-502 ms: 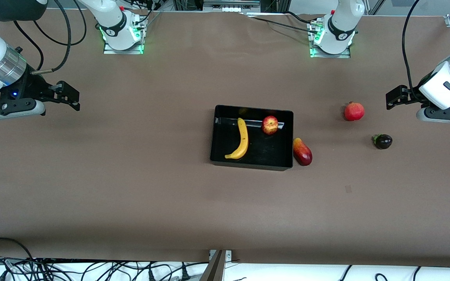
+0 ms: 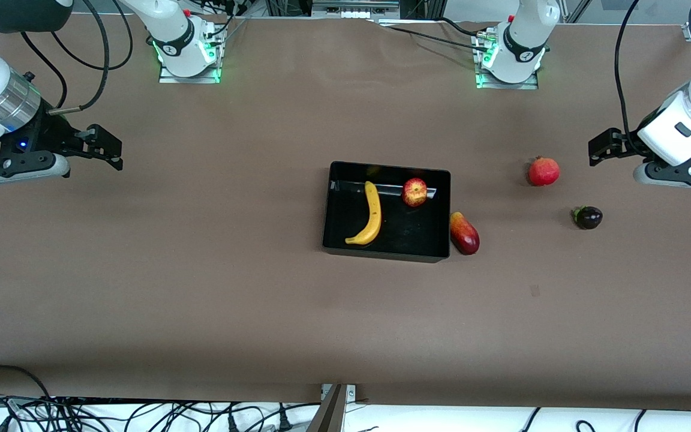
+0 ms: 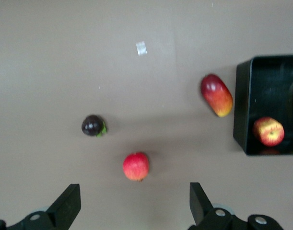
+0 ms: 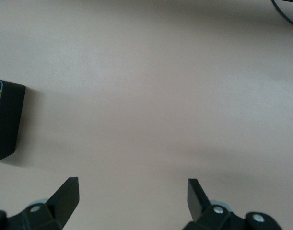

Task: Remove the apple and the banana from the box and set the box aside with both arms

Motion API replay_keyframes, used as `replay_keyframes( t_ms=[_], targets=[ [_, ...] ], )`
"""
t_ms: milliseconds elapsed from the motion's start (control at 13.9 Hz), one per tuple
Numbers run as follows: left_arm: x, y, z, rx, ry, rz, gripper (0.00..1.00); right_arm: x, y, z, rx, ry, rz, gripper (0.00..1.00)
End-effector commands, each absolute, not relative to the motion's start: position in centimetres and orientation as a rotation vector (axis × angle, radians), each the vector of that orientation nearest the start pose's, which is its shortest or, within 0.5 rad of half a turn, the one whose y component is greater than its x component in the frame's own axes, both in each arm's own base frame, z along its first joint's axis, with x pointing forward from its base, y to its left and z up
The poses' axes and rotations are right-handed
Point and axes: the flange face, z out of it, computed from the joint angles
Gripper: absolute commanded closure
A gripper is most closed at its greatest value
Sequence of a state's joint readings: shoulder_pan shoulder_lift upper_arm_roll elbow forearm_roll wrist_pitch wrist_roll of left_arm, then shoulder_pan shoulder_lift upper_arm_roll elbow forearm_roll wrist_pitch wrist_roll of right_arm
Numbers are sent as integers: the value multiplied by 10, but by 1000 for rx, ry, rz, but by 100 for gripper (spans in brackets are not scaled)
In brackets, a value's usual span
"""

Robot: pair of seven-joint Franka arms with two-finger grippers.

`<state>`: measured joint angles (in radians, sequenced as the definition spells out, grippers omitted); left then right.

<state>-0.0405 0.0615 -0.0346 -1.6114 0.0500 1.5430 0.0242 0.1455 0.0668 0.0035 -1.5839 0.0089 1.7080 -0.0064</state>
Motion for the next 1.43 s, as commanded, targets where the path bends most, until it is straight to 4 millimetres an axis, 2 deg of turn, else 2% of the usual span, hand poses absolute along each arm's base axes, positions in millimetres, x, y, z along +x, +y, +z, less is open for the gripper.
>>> replay_keyframes(
  t_ms=[0, 143, 287, 358, 430, 645, 789, 932, 1075, 1219, 1362],
  targets=[
    [557, -70, 551, -3103, 244, 414, 0, 579, 86, 596, -3133, -242, -87, 0],
    [556, -96, 510, -3056, 312, 639, 0, 579, 86, 596, -3133, -242, -87, 0],
    [571, -125, 467, -3049, 348, 689, 0, 579, 84, 596, -3133, -234, -87, 0],
    [575, -147, 457, -3059, 372, 650, 0, 579, 84, 595, -3135, -237, -83, 0],
    [578, -161, 452, -3068, 322, 598, 0, 580, 81, 595, -3139, -231, -83, 0],
    [582, -224, 416, -3071, 202, 515, 0, 583, 79, 592, -3142, -224, -86, 0],
    [579, -260, 395, -3069, 54, 464, 0, 582, 78, 590, -3149, -240, -67, 0],
    [573, -296, 373, -3071, -6, 416, 0, 583, 78, 587, -3146, -220, -57, 0],
    [569, -319, 349, -3064, -70, 406, 0, 583, 78, 586, -3146, -220, -52, 0],
    [561, -329, 320, -3038, -25, 371, 0, 583, 79, 586, -3146, -225, -55, 0],
    [544, -336, 288, -3029, -3, 333, 0, 583, 81, 586, -3145, -230, -55, 0]
  ],
)
